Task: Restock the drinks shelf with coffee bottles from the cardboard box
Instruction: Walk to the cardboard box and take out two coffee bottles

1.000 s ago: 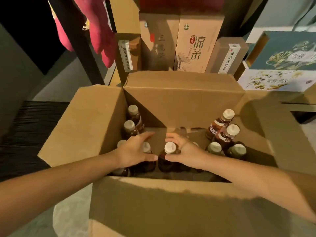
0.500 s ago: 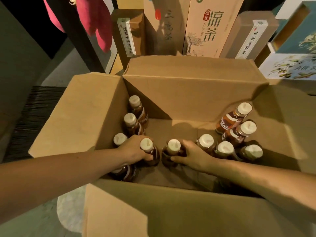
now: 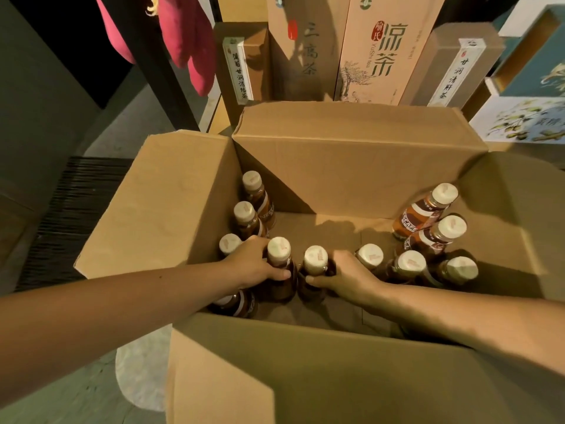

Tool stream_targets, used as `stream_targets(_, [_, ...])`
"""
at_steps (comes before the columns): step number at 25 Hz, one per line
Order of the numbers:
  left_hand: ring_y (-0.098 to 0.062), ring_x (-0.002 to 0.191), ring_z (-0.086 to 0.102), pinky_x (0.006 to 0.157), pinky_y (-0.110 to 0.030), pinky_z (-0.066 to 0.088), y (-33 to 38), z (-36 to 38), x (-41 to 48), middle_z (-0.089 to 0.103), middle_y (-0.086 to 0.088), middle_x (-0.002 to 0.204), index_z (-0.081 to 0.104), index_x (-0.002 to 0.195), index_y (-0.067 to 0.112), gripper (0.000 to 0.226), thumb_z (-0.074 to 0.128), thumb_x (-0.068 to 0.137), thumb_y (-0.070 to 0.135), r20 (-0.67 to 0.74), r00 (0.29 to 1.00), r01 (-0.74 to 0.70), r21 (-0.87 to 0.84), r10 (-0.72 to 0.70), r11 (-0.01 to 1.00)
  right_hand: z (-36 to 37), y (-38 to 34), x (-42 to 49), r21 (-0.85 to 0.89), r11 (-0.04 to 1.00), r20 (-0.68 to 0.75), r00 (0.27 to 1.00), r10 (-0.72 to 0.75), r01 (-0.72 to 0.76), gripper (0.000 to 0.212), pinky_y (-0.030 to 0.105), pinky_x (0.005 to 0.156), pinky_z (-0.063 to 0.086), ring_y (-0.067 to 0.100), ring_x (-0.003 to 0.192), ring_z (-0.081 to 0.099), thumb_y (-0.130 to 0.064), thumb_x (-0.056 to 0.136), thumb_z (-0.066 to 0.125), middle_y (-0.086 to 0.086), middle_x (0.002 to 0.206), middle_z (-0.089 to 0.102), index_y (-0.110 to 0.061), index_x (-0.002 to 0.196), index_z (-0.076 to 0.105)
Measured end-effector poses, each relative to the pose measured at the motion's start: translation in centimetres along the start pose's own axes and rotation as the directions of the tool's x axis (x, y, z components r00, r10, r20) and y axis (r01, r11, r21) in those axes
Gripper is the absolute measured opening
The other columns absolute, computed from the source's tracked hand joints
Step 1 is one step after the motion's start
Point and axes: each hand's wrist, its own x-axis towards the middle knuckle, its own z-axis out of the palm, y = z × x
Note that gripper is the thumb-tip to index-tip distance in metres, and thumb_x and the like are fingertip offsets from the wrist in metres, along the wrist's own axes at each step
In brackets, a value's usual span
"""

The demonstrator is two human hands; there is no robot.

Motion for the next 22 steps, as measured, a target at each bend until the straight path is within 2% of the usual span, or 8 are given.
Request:
stream_targets(3, [-0.008, 0.096, 0.061, 0.089, -0.014, 0.045, 1.0, -1.4, -1.8, 0.065, 0.008, 0.092, 0.063, 0.098, 0.016, 0.027, 0.076, 0.075, 0.015, -0.021, 0.997, -0.076, -0.021, 0.075, 0.997, -0.4, -1.6, -0.8, 0.010, 1.000, -0.024, 1.000, -0.007, 0.007, 0.022, 0.017, 0.081, 0.041, 0.005, 0.091, 0.059, -0.016, 0.079, 0.073, -0.009, 0.094, 0.065, -0.023, 0.095, 0.062])
stream_targets(7, [-0.005, 0.094, 0.059, 0.076, -0.013, 0.043, 2.9, -4.5, -5.2, 0.065, 0.012, 0.092, 0.062, 0.092, 0.025, 0.020, 0.073, 0.078, 0.016, -0.057, 0.989, -0.144, -0.235, 0.134, 0.961, -1.9, -5.3, -2.3, 0.187, 0.982, -0.119, 0.993, 0.028, -0.006, 0.053, 0.028, 0.103, 0.037, 0.008, 0.117, 0.053, -0.015, 0.077, 0.074, -0.007, 0.122, 0.062, -0.018, 0.126, 0.056])
stream_targets(11, [0.000, 0.093, 0.061, 0.070, -0.006, 0.043, 5.5, -7.8, -7.8, 0.068, 0.021, 0.090, 0.060, 0.099, 0.030, 0.023, 0.068, 0.077, 0.025, -0.165, 0.955, -0.289, -0.350, 0.245, 0.891, -3.7, -10.6, -2.6, 0.188, 0.976, -0.208, 0.976, -0.073, 0.113, 0.054, 0.042, 0.108, 0.039, 0.018, 0.121, 0.054, -0.016, 0.077, 0.074, 0.002, 0.127, 0.061, -0.013, 0.128, 0.055])
stream_targets(13, [0.005, 0.088, 0.064, 0.074, -0.007, 0.043, 7.0, -9.6, -9.2, 0.071, 0.023, 0.083, 0.063, 0.094, 0.030, 0.018, 0.065, 0.076, 0.029, -0.267, 0.915, -0.386, -0.371, 0.301, 0.845, -4.7, -13.5, -2.8, 0.193, 0.954, -0.261, 0.950, -0.174, 0.228, 0.042, 0.040, 0.103, 0.044, 0.017, 0.113, 0.059, -0.017, 0.077, 0.073, 0.001, 0.118, 0.066, -0.015, 0.117, 0.060])
stream_targets(15, [-0.004, 0.100, 0.064, 0.090, -0.020, 0.041, 8.3, -11.4, -10.5, 0.072, 0.014, 0.097, 0.066, 0.101, 0.026, 0.033, 0.063, 0.071, 0.039, -0.359, 0.862, -0.476, -0.336, 0.356, 0.813, -5.4, -16.9, -3.3, 0.203, 0.924, -0.303, 0.918, -0.254, 0.323, 0.024, 0.026, 0.091, 0.048, 0.004, 0.098, 0.062, -0.014, 0.080, 0.070, -0.010, 0.100, 0.068, -0.027, 0.099, 0.062])
stream_targets(17, [-0.012, 0.105, 0.063, 0.093, -0.028, 0.041, 9.3, -13.1, -12.0, 0.070, 0.005, 0.107, 0.065, 0.106, 0.024, 0.040, 0.060, 0.071, 0.043, -0.431, 0.811, -0.542, -0.300, 0.395, 0.785, -5.6, -20.2, -3.4, 0.201, 0.888, -0.349, 0.877, -0.330, 0.414, 0.021, 0.018, 0.080, 0.046, -0.005, 0.085, 0.059, -0.014, 0.082, 0.068, -0.018, 0.088, 0.064, -0.033, 0.088, 0.059])
stream_targets(19, [-0.009, 0.101, 0.064, 0.086, -0.027, 0.044, 10.1, -14.4, -13.7, 0.070, 0.006, 0.104, 0.065, 0.101, 0.028, 0.031, 0.060, 0.074, 0.043, -0.522, 0.756, -0.590, -0.283, 0.395, 0.756, -5.3, -23.1, -2.9, 0.176, 0.858, -0.365, 0.842, -0.399, 0.482, 0.015, 0.021, 0.081, 0.047, -0.002, 0.086, 0.059, -0.018, 0.083, 0.068, -0.015, 0.090, 0.065, -0.028, 0.093, 0.061])
stream_targets(22, [0.000, 0.085, 0.064, 0.070, -0.017, 0.043, 10.3, -15.8, -16.8, 0.068, 0.013, 0.090, 0.062, 0.095, 0.027, 0.011, 0.057, 0.086, 0.032, -0.693, 0.648, -0.636, -0.265, 0.315, 0.725, -3.8, -27.4, -2.0, 0.167, 0.829, -0.356, 0.816, -0.454, 0.534, 0.022, 0.030, 0.089, 0.046, 0.008, 0.097, 0.061, -0.026, 0.084, 0.066, -0.009, 0.100, 0.067, -0.022, 0.105, 0.061])
